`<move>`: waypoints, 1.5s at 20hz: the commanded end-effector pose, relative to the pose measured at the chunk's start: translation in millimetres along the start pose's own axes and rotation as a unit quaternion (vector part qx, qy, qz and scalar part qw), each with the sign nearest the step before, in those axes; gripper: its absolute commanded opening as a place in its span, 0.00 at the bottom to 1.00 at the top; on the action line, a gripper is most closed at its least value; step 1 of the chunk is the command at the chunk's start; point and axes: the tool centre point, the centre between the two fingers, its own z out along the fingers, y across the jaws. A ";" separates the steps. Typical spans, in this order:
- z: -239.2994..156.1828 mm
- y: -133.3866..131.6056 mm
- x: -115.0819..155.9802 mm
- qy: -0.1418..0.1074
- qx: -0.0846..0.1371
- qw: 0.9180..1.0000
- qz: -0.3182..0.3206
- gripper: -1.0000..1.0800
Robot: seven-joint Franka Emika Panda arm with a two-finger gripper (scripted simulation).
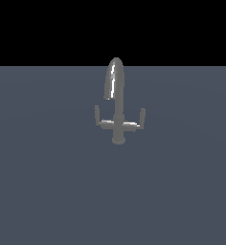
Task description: Turn on the faucet by rotating a designated handle.
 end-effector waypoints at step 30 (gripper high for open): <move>23.6 28.4 92.6 -0.190 -0.100 0.884 -0.415 0.00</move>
